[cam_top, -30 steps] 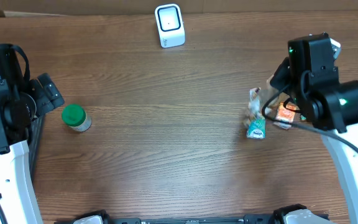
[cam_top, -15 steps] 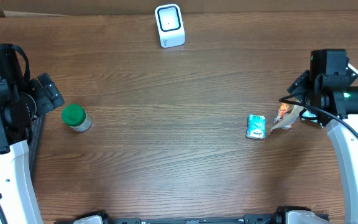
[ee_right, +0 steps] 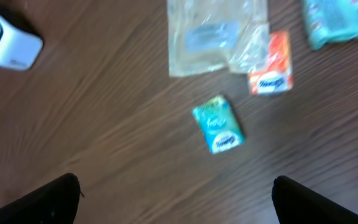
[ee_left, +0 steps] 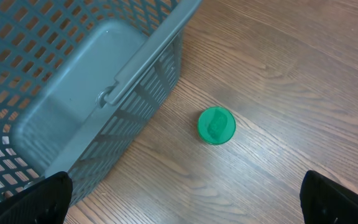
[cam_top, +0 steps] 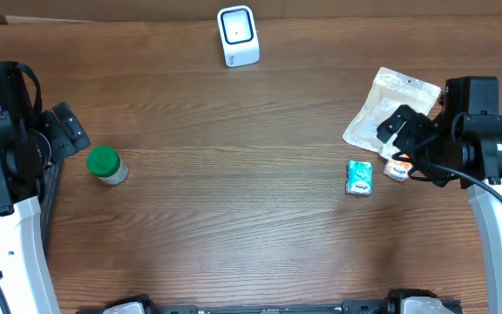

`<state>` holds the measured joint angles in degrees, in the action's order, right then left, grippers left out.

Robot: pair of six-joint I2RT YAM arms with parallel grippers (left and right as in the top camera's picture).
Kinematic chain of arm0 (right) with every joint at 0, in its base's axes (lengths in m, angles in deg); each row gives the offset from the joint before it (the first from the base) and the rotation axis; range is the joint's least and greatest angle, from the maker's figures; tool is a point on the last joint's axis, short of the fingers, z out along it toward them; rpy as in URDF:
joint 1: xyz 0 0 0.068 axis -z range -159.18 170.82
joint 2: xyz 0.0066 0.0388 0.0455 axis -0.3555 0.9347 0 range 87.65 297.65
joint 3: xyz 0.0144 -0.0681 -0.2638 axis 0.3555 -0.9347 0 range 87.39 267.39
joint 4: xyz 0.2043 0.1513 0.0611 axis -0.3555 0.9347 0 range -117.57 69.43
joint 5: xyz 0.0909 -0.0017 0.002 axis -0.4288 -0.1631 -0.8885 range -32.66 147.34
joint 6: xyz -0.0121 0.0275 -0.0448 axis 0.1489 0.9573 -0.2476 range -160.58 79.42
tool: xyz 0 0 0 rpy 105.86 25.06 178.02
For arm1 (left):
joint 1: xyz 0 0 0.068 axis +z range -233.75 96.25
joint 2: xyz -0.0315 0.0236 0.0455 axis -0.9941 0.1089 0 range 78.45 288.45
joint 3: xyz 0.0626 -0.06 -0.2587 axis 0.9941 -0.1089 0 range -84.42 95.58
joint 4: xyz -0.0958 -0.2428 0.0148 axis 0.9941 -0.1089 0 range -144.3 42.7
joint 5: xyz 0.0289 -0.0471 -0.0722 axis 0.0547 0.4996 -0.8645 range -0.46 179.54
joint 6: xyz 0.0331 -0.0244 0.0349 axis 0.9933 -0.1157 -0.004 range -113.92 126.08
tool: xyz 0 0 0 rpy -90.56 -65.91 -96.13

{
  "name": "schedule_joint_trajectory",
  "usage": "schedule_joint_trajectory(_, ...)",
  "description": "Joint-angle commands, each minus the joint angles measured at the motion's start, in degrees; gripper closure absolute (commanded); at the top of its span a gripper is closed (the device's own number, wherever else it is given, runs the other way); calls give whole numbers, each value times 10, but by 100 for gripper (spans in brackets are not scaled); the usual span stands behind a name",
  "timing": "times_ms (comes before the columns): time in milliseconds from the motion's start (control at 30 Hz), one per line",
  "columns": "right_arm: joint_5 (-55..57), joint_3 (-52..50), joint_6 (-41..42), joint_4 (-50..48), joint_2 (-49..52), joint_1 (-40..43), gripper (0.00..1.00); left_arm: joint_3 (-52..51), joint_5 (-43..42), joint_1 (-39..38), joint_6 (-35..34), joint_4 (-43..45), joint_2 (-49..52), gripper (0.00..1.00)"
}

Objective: Scan the item barcode

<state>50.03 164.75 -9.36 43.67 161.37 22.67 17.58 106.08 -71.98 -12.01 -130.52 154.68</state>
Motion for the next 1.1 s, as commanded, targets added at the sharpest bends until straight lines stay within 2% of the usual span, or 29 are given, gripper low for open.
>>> schedule_joint_trajectory(0,-43,13,-25,5,-1,0,0,4,4,3,-10,-1,-5,1)
schedule_joint_trajectory(1067,-43,6,-45,-5,3,0,0,4,4,3,-10,-1,-5,0)
